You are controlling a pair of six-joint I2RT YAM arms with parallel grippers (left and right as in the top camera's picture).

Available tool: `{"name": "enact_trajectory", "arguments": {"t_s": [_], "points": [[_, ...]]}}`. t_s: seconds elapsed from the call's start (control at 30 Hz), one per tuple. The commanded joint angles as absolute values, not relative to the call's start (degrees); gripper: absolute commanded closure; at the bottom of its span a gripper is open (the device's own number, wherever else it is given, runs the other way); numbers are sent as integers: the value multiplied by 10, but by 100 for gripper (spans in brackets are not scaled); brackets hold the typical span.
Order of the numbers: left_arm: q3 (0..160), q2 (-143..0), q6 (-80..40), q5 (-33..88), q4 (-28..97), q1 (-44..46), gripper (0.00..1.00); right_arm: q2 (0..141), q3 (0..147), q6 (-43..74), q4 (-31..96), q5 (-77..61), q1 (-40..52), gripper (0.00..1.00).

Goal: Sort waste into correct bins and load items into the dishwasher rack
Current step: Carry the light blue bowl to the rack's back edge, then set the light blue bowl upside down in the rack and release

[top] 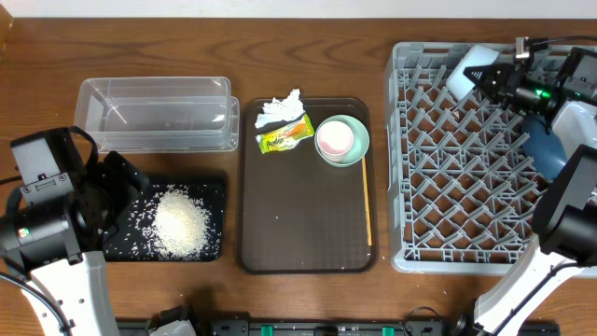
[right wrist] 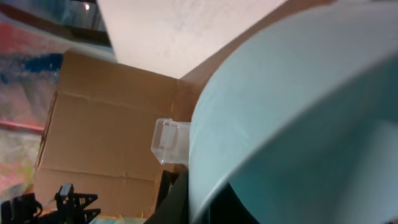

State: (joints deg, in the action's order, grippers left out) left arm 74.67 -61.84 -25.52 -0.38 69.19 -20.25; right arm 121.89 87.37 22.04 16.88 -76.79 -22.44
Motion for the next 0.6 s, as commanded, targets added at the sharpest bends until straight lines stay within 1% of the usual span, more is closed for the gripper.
{"name": "enact_trajectory", "arguments": {"t_s": [0.0,0.13,0.27,0.3,0.37,0.4,0.43,0.57], "points": [[752,-618,-256,-7,694,-206,5,1213,866,235,197,-681,-223,91],[752,-618,-256,-7,694,-206,5,1178,866,212,258,-608,-227,89],[752,-618,-256,-7,694,-206,5,1106,866,177,346,-471,-227,83],[752,-618,-256,-7,694,-206,5,1085,866,175,369,-433,-227,76],[752,-618,-256,-7,694,-206,5,1053,866,175,401,-380,-227,54],[752,-618,-256,-7,694,-206,5,1035,866,175,416,-356,-227,47],[752,-618,-256,-7,694,-206,5,1020,866,175,428,-336,-227,43],[752,-618,-256,-7,694,-206,5,968,866,175,467,-290,-227,41]]}}
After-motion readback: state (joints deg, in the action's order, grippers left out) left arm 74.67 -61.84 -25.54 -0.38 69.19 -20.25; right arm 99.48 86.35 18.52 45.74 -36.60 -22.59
